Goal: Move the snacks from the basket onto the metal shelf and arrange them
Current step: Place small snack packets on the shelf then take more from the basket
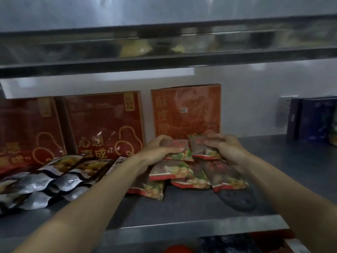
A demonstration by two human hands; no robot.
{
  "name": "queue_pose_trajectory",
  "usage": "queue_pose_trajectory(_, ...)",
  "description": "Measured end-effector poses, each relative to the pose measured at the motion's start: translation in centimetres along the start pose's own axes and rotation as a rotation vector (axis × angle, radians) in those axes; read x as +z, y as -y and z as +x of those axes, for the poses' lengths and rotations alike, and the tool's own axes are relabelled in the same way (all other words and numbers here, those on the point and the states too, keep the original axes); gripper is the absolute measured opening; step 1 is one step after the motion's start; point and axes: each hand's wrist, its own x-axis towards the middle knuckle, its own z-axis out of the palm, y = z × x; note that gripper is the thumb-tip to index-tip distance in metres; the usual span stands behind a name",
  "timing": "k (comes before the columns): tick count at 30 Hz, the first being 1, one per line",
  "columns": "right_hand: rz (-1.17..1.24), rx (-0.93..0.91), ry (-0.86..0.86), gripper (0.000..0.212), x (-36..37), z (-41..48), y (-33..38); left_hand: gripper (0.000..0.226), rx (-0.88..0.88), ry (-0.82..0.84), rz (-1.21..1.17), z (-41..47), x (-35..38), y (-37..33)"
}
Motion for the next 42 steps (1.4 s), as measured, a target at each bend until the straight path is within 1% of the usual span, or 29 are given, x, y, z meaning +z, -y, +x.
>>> queue_pose_trajectory(2,-0.034,0.002,0.010,0.016,0.1,-0.6,-0.1,0.059,0.049,-0.028,0.043,0.1,0.0,0.8)
queue_pose_trajectory(5,-0.193,-0.076,0.044,0.014,-0.4,-0.5,-0.5,0.062,0.075,-0.004,0.077,0.1,-0.1,1.1)
queue_pose_trajectory(8,-0.363,-0.149,0.064,0.025,-0.5,-0.3,-0.8,0.064,0.045,0.024,0.127,0.4,-0.1,1.4)
queue_pose_trajectory(10,-0.447,-0.147,0.073,0.028,-0.5,0.2,-0.9,0.065,0.012,0.036,0.193,0.7,-0.1,1.4)
queue_pose_trajectory(13,-0.547,-0.114,0.098,0.029,0.0,0.8,-0.7,0.077,-0.038,0.049,0.286,1.4,-0.2,0.8)
queue_pose_trajectory(19,-0.709,-0.069,0.125,0.032,1.0,1.4,-0.9,0.073,-0.103,0.115,0.337,1.9,-0.2,0.5)
queue_pose_trajectory(21,-0.745,-0.056,0.133,0.036,1.1,1.5,-0.8,0.072,-0.129,0.145,0.327,1.7,-0.2,0.2)
queue_pose_trajectory(23,-0.789,-0.049,0.145,0.042,1.1,1.1,-0.6,0.070,-0.139,0.142,0.307,1.6,-0.2,0.1)
queue_pose_trajectory(25,-0.841,-0.072,0.140,0.047,0.9,0.7,-0.5,0.070,-0.136,0.124,0.296,1.4,-0.2,0.1)
queue_pose_trajectory(28,-0.893,-0.160,0.132,0.051,0.5,0.0,-0.6,0.063,-0.120,0.115,0.357,0.8,-0.5,0.1)
queue_pose_trajectory(30,-0.904,-0.215,0.128,0.055,0.5,-0.4,-0.4,0.059,-0.108,0.090,0.364,0.3,-0.6,0.0)
queue_pose_trajectory(34,-0.969,-0.270,0.175,0.066,0.8,-1.4,0.4,0.054,-0.044,-0.016,0.411,-0.8,-0.9,-0.1)
queue_pose_trajectory(39,-1.056,-0.371,0.145,0.066,0.9,-3.4,1.7,0.056,0.143,-0.168,0.480,-3.2,-1.2,-0.8)
queue_pose_trajectory(42,-1.108,-0.478,0.111,0.067,1.0,-5.1,2.6,0.058,0.262,-0.254,0.615,-4.8,-1.6,-0.9)
